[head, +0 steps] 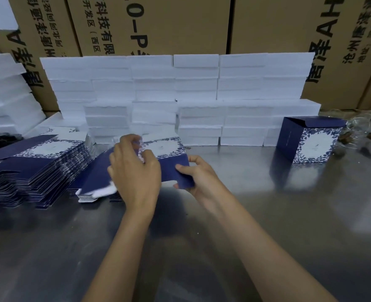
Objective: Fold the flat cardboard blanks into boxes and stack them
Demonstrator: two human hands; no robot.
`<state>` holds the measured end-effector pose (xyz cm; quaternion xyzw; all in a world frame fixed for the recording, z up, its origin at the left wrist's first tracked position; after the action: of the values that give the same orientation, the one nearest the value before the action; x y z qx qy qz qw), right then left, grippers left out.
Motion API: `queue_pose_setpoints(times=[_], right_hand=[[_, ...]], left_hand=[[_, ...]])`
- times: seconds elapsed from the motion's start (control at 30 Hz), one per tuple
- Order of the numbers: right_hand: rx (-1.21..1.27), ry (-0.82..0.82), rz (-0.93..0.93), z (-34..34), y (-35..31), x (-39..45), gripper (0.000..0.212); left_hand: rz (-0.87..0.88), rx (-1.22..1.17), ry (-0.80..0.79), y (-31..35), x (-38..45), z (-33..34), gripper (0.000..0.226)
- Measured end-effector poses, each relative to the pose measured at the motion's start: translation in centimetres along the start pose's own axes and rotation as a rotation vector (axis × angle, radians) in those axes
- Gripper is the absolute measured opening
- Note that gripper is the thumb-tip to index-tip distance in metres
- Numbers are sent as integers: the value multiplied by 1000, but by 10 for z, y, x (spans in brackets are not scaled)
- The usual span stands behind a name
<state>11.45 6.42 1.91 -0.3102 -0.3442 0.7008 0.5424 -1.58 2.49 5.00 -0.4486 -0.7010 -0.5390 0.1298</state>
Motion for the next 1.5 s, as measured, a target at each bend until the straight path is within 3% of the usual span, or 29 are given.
queue_pose_setpoints(times=[0.13, 0.33, 0.43, 0.53, 0.6, 0.73, 0.9, 1.03, 1.17, 1.23, 1.37, 1.43, 1.5], right_hand=[[-41, 51, 1, -30, -7, -15, 20], [-2, 147, -91, -96, -29, -43, 20], [71, 152, -128, -125, -37, -57, 20], [74, 160, -157, -141, -43, -65, 26], [50, 148, -158, -146, -45, -66, 39], [-9, 186, -161, -152, -51, -67, 59], [-105, 259, -118, -155, -54, -63, 51], [-105, 187, -59, -148, -50, -59, 29], [-235, 167, 40, -139, -38, -57, 54], [-215, 149, -17, -133, -33, -56, 47], [-77, 261, -108, -128, -33, -53, 27], [-16, 246, -36, -129, -37, -55, 41], [10, 167, 65, -131, -42, -61, 70]], left_hand=[[24, -97, -139, 21, -12, -3, 32], [-85, 82, -310, 12, -21, 10, 41], [-280, 9, -632, 2, -21, 22, 59], [-387, -307, -945, -1, -30, 31, 35], [-333, -398, -970, -3, -35, 36, 30], [-208, -585, -1065, -1, -40, 43, 60], [66, -609, -1146, 11, -43, 38, 86], [108, -686, -1026, 24, -47, 32, 86], [110, -713, -1057, 33, -58, 32, 104], [70, -706, -1066, 38, -67, 33, 99], [-40, -721, -1020, 35, -75, 37, 70], [-37, -659, -1025, 30, -73, 39, 70], [44, -498, -1013, 26, -72, 39, 72]])
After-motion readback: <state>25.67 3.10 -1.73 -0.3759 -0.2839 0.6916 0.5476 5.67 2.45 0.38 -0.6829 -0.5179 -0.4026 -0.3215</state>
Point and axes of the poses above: each hand's wrist, its own x-axis towards the middle knuckle, its own z-axis out of the palm, y = z × x, the point moved 2 cm from there along x, towards the middle knuckle, and after that the axes turned 14 degrees about x, right-handed, at the moved point
